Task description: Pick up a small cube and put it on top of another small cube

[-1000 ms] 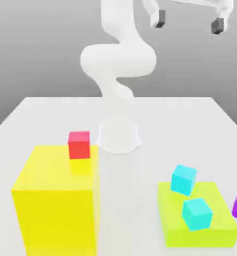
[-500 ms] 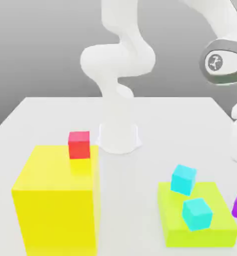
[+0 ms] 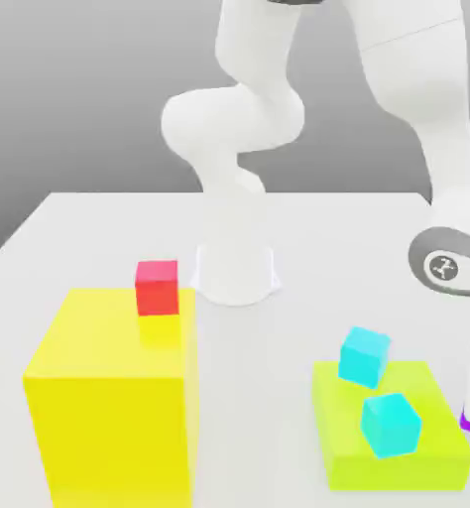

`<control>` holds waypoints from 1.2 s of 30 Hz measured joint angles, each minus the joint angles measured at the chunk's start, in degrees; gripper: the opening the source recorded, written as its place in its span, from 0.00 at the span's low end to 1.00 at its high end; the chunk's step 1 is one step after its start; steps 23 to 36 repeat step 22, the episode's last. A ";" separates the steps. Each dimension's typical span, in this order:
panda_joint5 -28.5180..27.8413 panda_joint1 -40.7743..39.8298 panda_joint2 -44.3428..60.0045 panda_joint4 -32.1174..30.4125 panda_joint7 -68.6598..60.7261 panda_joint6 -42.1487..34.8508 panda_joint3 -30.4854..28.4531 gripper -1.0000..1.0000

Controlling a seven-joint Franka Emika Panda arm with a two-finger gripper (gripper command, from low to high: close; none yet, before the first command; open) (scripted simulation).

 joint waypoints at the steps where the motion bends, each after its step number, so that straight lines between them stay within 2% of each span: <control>1: 0.59 -0.29 -0.75 -0.19 -0.43 -0.53 0.42 0.00; 6: 7.22 -4.78 -9.89 -2.26 -5.56 -7.39 5.39 0.00; 14: 20.19 -17.46 -26.32 -4.11 -19.92 -20.35 0.13 0.00; 16: 20.88 -19.76 -25.68 -4.76 -20.98 -18.93 -0.04 0.00; 18: 19.29 -19.04 -22.31 -5.55 -20.01 -14.86 0.04 0.00; 19: 18.61 -18.93 -20.95 -5.83 -19.56 -13.25 -0.06 1.00; 36: 18.61 -18.93 -20.95 -5.83 -19.57 -13.25 -0.06 1.00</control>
